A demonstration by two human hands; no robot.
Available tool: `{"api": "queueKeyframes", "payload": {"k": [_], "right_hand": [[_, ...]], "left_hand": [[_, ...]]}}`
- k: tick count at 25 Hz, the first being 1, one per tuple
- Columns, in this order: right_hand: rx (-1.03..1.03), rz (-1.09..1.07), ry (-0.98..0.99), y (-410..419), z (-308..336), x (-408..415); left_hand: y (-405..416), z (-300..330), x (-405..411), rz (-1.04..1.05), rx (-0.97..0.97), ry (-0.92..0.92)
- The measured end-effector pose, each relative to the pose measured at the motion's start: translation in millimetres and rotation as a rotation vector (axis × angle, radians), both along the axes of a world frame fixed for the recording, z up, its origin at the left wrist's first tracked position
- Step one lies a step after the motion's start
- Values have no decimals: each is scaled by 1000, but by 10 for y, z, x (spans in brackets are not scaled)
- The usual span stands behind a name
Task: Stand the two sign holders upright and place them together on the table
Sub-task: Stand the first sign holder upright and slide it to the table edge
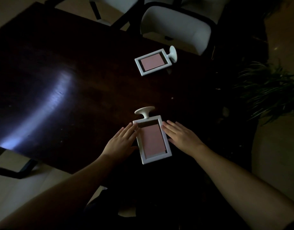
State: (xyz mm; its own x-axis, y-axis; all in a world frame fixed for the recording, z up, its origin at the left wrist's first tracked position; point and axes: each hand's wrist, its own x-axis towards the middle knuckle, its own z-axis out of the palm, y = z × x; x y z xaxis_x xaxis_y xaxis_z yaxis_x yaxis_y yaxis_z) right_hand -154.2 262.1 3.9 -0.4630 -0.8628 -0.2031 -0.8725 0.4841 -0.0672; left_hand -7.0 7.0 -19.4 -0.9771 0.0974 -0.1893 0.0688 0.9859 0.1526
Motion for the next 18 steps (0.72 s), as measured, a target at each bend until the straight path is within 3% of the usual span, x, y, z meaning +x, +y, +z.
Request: {"api": "queueKeyframes", "payload": {"k": [9,14,18], "right_hand": [[-187,-216,-240,-223,267,24],[-187,-356,-400,-353,383,-65],[-368,-489,-548,-443,395,-108]], "left_hand": [[-393,342,-328,61,355,-19],[-535,558,-564,120,514,-72],[-565,665,-738,174,642,-83]]}}
